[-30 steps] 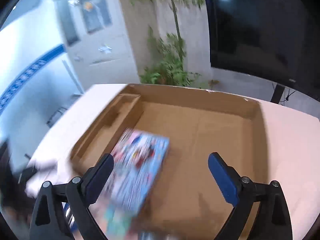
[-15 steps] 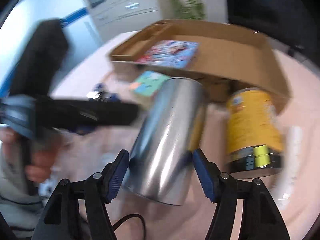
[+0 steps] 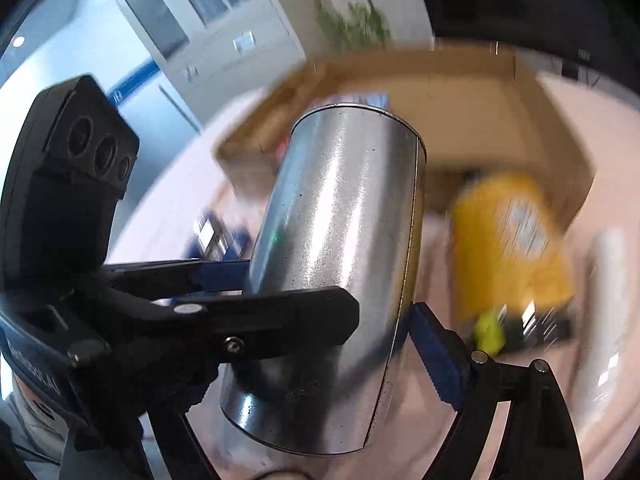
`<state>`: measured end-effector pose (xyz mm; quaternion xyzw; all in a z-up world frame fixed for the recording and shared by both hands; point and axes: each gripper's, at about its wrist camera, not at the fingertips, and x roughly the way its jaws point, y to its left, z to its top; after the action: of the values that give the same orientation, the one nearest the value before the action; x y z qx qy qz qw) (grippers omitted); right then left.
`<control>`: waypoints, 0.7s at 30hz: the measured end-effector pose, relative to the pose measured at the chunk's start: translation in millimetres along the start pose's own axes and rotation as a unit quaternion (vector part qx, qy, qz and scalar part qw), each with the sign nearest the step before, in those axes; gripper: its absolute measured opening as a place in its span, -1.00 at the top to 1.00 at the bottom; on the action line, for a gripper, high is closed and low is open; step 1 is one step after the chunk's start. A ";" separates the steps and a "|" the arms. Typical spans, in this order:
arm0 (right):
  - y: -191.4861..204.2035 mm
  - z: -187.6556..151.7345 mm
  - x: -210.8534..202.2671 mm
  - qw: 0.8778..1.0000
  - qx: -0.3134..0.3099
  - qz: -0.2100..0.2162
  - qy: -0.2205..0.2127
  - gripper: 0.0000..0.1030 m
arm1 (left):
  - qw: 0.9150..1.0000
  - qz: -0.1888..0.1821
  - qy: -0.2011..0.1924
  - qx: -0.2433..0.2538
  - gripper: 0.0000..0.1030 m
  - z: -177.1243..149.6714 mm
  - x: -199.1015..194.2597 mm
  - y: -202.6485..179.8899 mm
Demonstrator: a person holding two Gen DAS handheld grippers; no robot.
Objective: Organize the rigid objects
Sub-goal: 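Set the steel can upright in the box beside the game box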
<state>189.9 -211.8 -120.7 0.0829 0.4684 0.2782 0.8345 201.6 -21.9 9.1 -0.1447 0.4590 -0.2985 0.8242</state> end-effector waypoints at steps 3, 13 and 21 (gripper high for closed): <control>-5.0 45.6 -13.9 0.999 -0.023 -0.007 -0.038 -0.68 | 1.000 0.003 -0.014 0.022 -0.60 56.6 1.3 -5.4; -101.0 149.1 83.3 0.997 0.053 0.013 0.049 -0.68 | 0.994 0.004 0.087 -0.068 -0.59 151.0 107.0 81.8; -116.5 102.5 107.7 0.990 0.065 0.020 0.125 -0.62 | 0.989 0.014 0.127 -0.075 -0.52 114.5 114.5 92.6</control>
<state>363.5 -237.8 -190.2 0.1111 0.5841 0.2722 0.7566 377.2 -25.3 -53.7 -0.1608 0.5826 -0.2675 0.7504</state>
